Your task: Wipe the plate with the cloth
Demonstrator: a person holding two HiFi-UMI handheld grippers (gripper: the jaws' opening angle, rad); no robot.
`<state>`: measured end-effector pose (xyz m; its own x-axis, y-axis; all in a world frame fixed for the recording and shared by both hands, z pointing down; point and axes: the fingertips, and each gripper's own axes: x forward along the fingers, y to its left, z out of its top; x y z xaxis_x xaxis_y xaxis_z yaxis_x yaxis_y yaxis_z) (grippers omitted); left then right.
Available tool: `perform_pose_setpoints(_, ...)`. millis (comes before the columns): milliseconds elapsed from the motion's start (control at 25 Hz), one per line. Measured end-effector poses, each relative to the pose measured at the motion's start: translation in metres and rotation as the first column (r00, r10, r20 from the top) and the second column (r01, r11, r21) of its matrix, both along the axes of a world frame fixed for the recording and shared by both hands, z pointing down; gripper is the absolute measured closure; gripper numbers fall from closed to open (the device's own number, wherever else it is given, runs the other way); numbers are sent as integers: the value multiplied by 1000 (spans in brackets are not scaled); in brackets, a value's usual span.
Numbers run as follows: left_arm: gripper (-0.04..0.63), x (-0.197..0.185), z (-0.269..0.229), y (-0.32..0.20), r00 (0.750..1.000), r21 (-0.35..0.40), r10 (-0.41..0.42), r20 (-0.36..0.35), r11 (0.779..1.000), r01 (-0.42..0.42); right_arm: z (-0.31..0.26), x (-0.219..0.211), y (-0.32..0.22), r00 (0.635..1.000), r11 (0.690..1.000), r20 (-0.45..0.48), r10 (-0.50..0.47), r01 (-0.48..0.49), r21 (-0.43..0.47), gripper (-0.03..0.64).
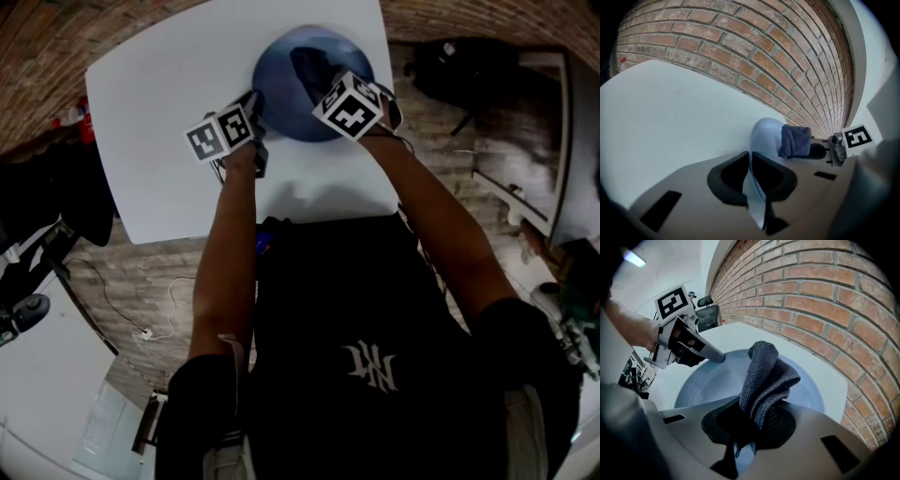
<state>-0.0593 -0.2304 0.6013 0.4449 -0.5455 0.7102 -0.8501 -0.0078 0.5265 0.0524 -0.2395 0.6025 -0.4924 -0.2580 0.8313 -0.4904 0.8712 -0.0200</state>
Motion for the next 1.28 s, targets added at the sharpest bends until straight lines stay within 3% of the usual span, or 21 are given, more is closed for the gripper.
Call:
perform_pose_setpoints(480, 566, 0, 0, 0, 1000, -4, -8, 14, 1000, 8, -3, 50, -15, 987, 997, -153, 39, -28, 72, 543)
perform_pose_setpoints(720, 568, -2, 2, 1, 1000, -3, -20, 20, 1000, 20, -4, 72, -23, 984, 994, -150, 97, -88, 66, 543)
perform_pose_setpoints(800, 568, -3, 1, 1, 999, -5, -30, 18, 1000, 30, -5, 68, -22, 986, 992, -117, 120, -115, 45, 543)
perform_pose_setpoints(1000, 568, -4, 1, 0, 999, -5, -47, 8, 999, 47, -34, 29, -13, 987, 991, 102, 120, -125, 39, 543)
perform_pose_setpoints(1160, 569, -3, 1, 1, 998, -10, -59, 1, 998, 59, -43, -20, 5, 957, 988, 254, 137, -115, -99, 543)
perform_pose_setpoints(1280, 569, -2, 1, 1, 998, -10, -67, -2, 998, 67, -39, -55, 24, 956, 987, 280, 86, -44, -155, 543)
